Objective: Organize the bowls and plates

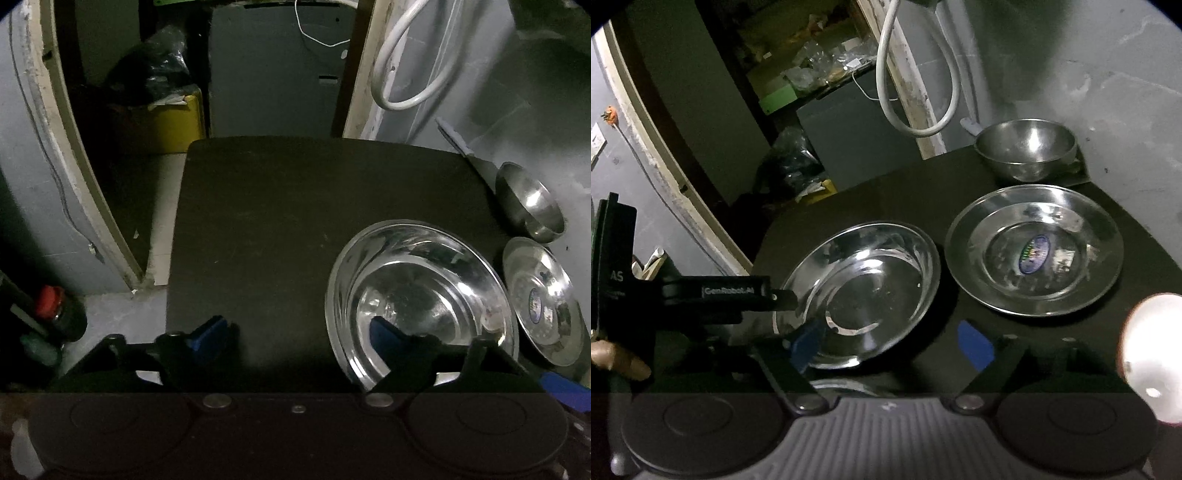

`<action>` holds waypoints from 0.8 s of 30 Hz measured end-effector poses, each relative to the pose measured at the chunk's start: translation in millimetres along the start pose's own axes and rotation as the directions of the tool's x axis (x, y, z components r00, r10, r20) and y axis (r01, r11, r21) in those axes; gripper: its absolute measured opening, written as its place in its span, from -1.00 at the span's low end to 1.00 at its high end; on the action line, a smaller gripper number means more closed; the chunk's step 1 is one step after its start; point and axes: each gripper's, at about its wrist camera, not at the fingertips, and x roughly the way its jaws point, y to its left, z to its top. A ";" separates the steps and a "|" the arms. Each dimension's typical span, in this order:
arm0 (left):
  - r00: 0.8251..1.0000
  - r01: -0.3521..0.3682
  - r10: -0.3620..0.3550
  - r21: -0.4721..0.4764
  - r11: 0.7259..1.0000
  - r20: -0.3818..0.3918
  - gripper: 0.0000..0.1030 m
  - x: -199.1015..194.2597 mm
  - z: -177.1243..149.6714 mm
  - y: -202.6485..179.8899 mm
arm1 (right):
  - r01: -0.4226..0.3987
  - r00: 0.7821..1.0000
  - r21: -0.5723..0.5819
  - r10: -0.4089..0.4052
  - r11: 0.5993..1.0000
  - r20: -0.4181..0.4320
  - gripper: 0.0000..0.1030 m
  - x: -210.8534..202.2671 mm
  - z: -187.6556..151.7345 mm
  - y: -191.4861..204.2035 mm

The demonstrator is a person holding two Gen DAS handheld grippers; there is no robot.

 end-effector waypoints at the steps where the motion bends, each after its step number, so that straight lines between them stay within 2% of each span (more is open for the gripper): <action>1: 1.000 0.007 -0.007 0.002 1.000 -0.006 0.42 2.3 0.3 -0.7 | 0.005 1.000 0.001 -0.005 1.000 -0.006 0.50 3.8 1.3 1.4; 2: 1.000 0.018 -0.017 0.003 1.000 -0.012 0.36 4.6 0.6 -0.9 | 0.010 1.000 0.004 -0.010 1.000 -0.011 0.46 7.2 2.2 2.4; 4: 0.999 0.039 -0.039 0.003 0.999 -0.022 0.09 8.4 1.3 -1.7 | 0.014 1.000 0.008 -0.013 1.000 -0.020 0.37 12.3 3.3 3.7; 6: 0.999 0.051 -0.051 0.005 0.999 -0.020 -0.05 10.2 1.0 -3.2 | 0.015 0.999 0.010 -0.015 1.000 -0.031 0.30 17.1 3.3 4.0; 8: 0.999 0.049 -0.049 0.010 0.999 -0.013 -0.12 12.3 1.6 -5.1 | 0.016 0.999 0.014 -0.016 1.000 -0.040 0.18 20.2 2.6 3.6; 10: 0.999 0.052 -0.052 0.014 0.999 -0.009 -0.28 13.4 1.8 -5.8 | 0.019 0.999 0.016 -0.018 1.000 -0.041 -0.04 21.8 2.2 2.4; 17: 0.997 0.071 -0.071 0.023 0.997 -0.005 -0.56 13.8 1.5 -5.7 | 0.024 0.998 0.027 -0.023 0.999 -0.054 -0.39 26.6 0.9 -1.6; 19: 0.997 0.078 -0.078 0.022 0.997 -0.004 -0.74 13.5 0.7 -6.2 | 0.016 0.998 0.033 -0.015 0.999 -0.055 -0.49 27.2 1.1 -3.4; 24: 0.997 0.078 -0.078 0.027 0.997 0.005 -0.75 9.7 -1.1 -7.0 | 0.008 1.000 0.004 -0.008 1.000 -0.012 -0.52 25.5 2.6 -1.9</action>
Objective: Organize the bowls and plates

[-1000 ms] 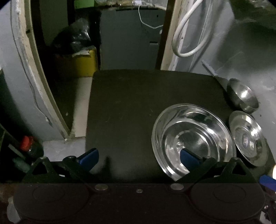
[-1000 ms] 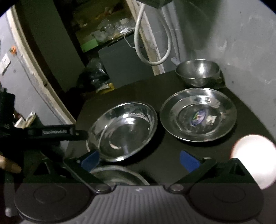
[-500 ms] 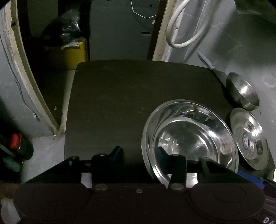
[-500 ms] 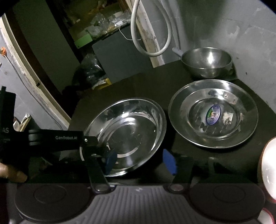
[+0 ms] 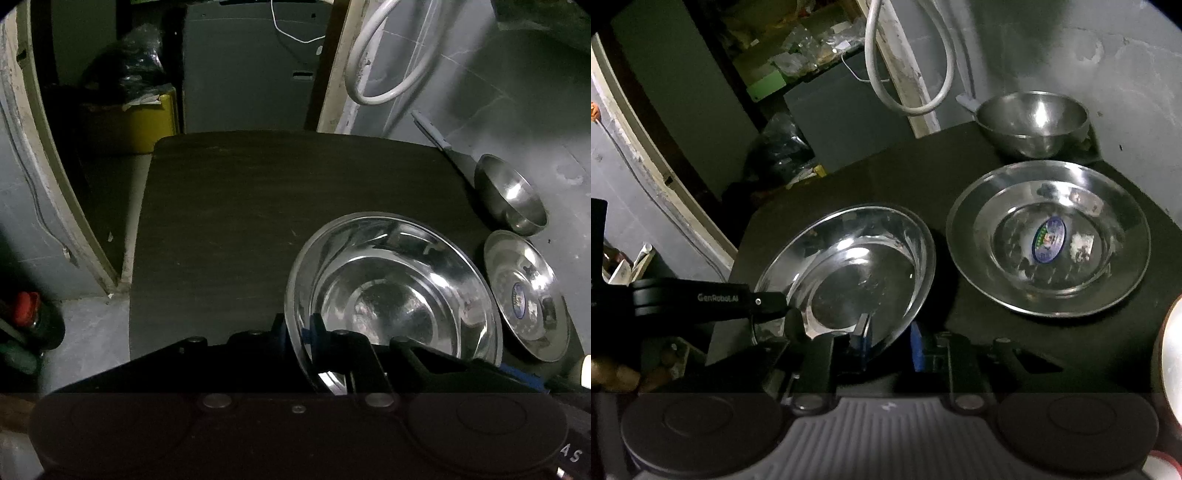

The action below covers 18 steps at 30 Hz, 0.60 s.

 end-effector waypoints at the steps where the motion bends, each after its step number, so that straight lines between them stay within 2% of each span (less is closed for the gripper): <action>1: 1.000 0.003 -0.003 0.006 1.000 0.008 -0.74 -3.3 -0.4 -0.1 | -0.001 1.000 -0.011 0.001 1.000 0.016 -0.52 -2.6 0.7 1.4; 6: 0.997 0.009 -0.011 0.020 1.000 0.080 -0.73 -26.2 -1.9 -2.7 | -0.023 0.997 -0.057 0.027 0.998 0.069 -0.52 -15.2 4.6 5.3; 11: 0.993 0.021 -0.024 0.026 0.999 0.112 -0.70 -54.0 -10.2 -5.7 | -0.048 0.991 -0.080 0.057 0.996 0.118 -0.52 -38.9 2.0 8.5; 18: 0.994 0.011 -0.013 0.022 1.000 0.107 -0.68 -93.2 -41.5 -11.5 | -0.082 0.987 -0.123 0.098 0.989 0.129 -0.52 -78.0 -18.6 10.2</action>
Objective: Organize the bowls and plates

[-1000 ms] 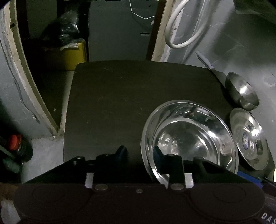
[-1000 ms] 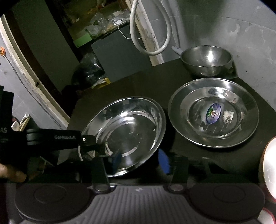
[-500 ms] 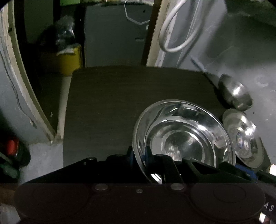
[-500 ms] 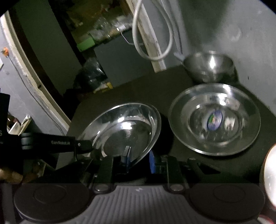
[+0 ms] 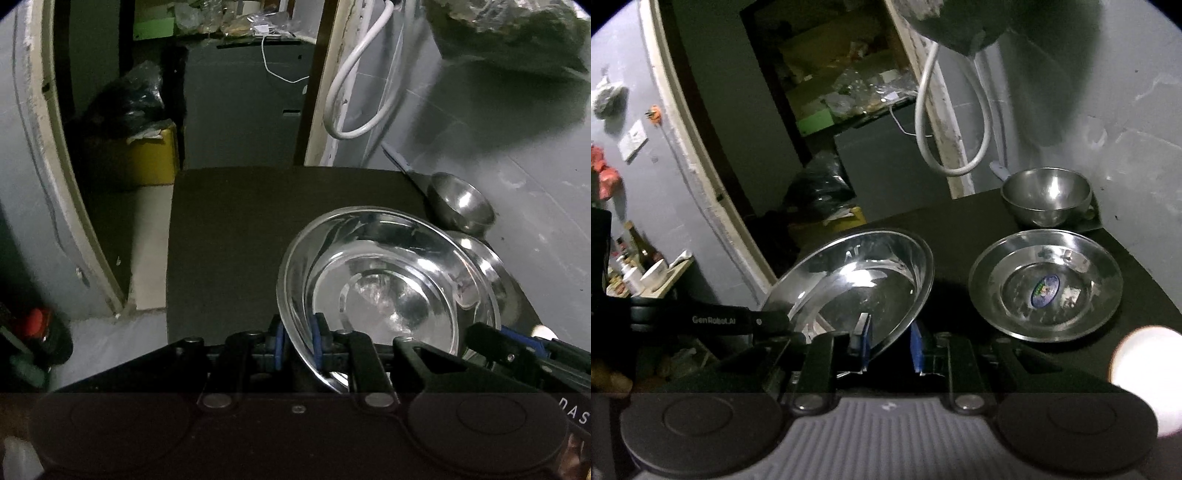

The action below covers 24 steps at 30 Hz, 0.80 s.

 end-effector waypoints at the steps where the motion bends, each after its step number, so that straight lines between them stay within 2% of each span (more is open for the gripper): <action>1: 1.000 -0.003 0.003 -0.002 1.000 -0.006 -0.67 -5.4 -5.0 -0.4 | -0.005 1.000 -0.006 0.005 1.000 -0.001 -0.52 -6.4 -3.3 1.5; 12: 0.994 -0.049 0.053 0.048 0.998 -0.091 -0.63 -45.2 -59.9 -19.2 | -0.041 0.995 -0.024 0.038 0.999 -0.096 -0.52 -54.0 -41.5 2.5; 24: 0.984 -0.082 0.088 0.043 0.996 -0.157 -0.63 -52.2 -85.9 -29.3 | -0.074 0.982 -0.002 0.072 0.997 -0.177 -0.49 -71.0 -60.3 -6.1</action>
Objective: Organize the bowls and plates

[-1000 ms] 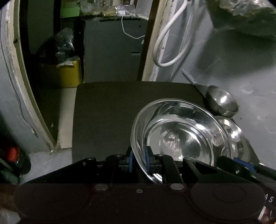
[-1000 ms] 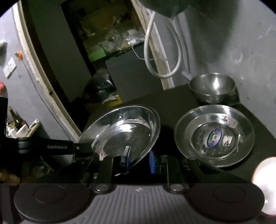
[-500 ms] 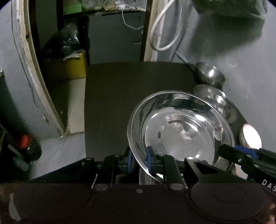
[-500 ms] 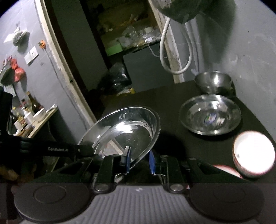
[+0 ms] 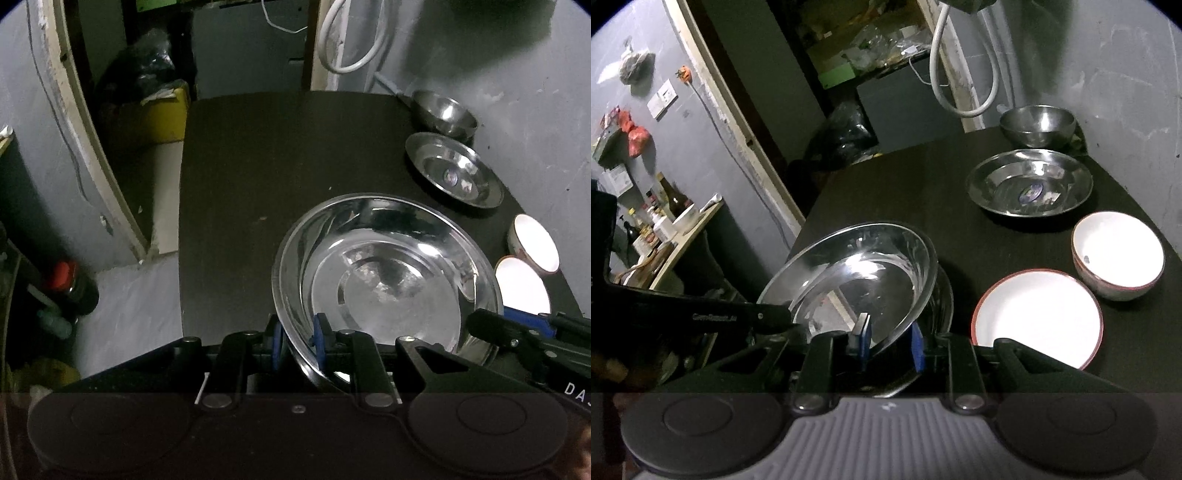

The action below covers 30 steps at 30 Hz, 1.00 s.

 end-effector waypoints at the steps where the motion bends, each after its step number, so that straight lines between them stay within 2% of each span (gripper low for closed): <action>1: 1.000 -0.003 0.003 -0.002 1.000 -0.005 -0.62 0.6 -0.9 -0.5 | -0.002 1.000 -0.001 0.002 1.000 -0.005 -0.49 0.0 -0.4 -0.2; 8: 0.999 -0.012 0.011 -0.014 1.000 -0.037 -0.57 3.8 -6.1 -1.5 | -0.015 1.000 -0.008 0.015 1.000 -0.021 -0.45 0.6 -1.1 0.0; 20: 0.998 -0.017 0.017 -0.003 1.000 -0.062 -0.55 11.7 -8.9 -7.4 | 0.022 0.999 -0.014 -0.022 1.000 -0.044 -0.41 5.3 -3.8 1.7; 23: 0.997 -0.020 0.020 -0.005 1.000 -0.069 -0.55 13.1 -8.4 -8.3 | 0.016 0.999 -0.010 -0.017 1.000 -0.042 -0.29 4.5 -4.4 2.3; 29: 0.997 -0.040 0.040 -0.004 0.999 -0.061 -0.35 10.7 -6.5 -8.1 | 0.017 0.999 -0.010 -0.017 1.000 -0.040 -0.17 2.6 -6.1 2.8; 30: 0.997 -0.044 0.044 -0.006 0.999 -0.060 -0.23 10.0 -6.1 -7.7 | 0.019 0.999 -0.009 -0.019 1.000 -0.042 -0.07 2.4 -6.2 2.3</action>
